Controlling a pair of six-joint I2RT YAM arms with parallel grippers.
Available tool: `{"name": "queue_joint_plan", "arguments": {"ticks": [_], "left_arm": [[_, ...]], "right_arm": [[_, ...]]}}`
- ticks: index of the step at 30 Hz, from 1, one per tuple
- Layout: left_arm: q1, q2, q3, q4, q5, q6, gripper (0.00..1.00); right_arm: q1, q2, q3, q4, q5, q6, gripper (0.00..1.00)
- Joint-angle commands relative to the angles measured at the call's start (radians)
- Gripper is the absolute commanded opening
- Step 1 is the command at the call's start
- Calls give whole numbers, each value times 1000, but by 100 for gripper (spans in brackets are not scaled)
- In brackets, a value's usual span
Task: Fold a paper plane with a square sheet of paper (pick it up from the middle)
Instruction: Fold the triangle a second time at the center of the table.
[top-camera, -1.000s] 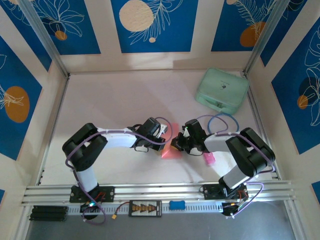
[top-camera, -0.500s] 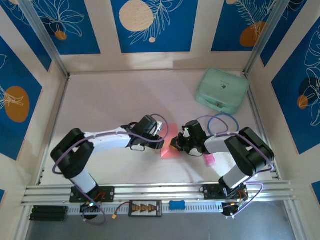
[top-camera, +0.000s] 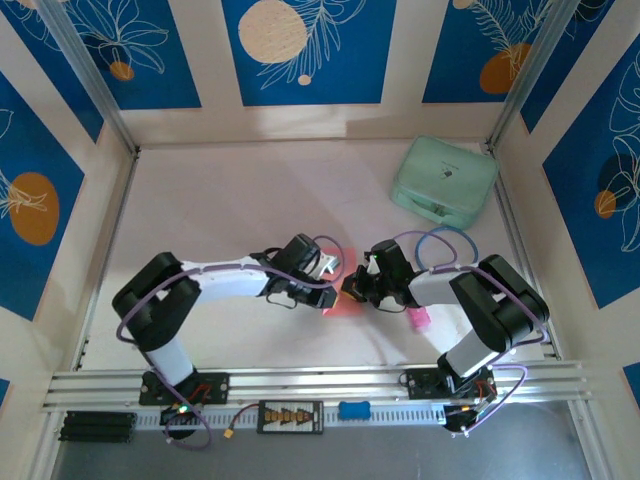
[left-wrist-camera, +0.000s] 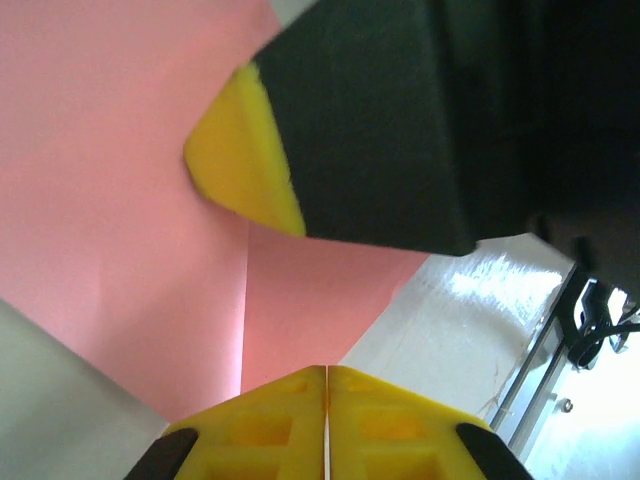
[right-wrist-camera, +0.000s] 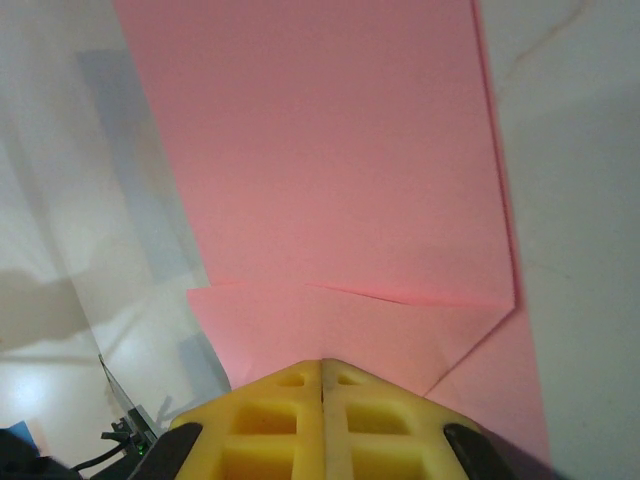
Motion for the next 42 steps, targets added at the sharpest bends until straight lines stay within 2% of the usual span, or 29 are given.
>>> {"name": "queue_joint_plan", "arguments": {"ticks": [1,10,25,42], "left_arm": [[-8,32,39,33,78,-13,10],[-9,69,46,27,81,-6,11],[-10,92,-9,-15,-4,16,10],[-10,37,-121,15,39,-22,10]], "right_arm": [[-13,10,-13,-130,48,-11,0],[-14,15,-13,-132,45,-10,0],[-16,31,-19,-130,42,-16,0],[-27,47,-19,-132,34,-25,0]]}}
